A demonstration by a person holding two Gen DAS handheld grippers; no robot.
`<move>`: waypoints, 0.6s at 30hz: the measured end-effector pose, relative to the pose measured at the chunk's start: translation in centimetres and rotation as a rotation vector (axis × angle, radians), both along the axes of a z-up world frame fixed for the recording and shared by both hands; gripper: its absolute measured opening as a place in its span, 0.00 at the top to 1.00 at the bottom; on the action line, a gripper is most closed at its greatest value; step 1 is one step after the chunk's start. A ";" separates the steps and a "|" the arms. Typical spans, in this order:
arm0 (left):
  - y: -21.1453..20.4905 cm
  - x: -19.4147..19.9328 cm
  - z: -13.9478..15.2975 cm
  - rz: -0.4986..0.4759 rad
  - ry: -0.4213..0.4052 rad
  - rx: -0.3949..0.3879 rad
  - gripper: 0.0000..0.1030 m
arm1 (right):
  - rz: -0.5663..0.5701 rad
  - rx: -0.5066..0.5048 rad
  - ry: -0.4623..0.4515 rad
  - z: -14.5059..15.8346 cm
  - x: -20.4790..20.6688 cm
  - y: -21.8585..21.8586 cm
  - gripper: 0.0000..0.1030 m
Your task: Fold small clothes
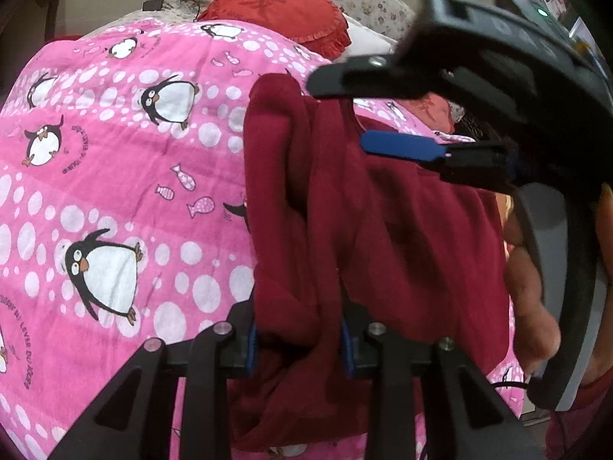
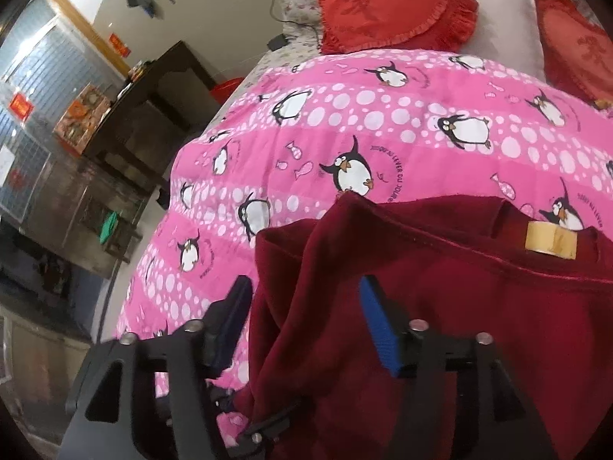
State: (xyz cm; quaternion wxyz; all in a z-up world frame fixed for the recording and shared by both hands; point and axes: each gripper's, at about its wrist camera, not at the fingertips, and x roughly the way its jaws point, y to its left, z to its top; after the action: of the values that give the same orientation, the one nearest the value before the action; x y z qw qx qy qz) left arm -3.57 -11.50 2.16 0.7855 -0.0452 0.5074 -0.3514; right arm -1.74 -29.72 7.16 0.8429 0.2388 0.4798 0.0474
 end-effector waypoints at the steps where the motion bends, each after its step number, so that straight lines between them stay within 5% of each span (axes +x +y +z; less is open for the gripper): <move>1: 0.1 -0.1 0.1 0.003 -0.002 -0.005 0.69 | 0.004 0.005 0.002 -0.1 0.2 0.1 0.54; 7: 1.5 -0.7 -0.3 0.039 0.033 -0.068 0.69 | 0.064 -0.055 0.058 -1.2 2.1 2.5 0.50; 18: 2.0 -1.8 -0.8 0.057 0.053 -0.086 0.71 | 0.169 -0.309 0.168 -4.3 4.9 6.4 0.42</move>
State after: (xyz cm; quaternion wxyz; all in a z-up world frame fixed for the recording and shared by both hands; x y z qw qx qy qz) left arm -5.32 -9.52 1.37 0.7789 -0.1027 0.5110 -0.3489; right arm 3.20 -23.28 2.83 0.8197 0.0686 0.5682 0.0236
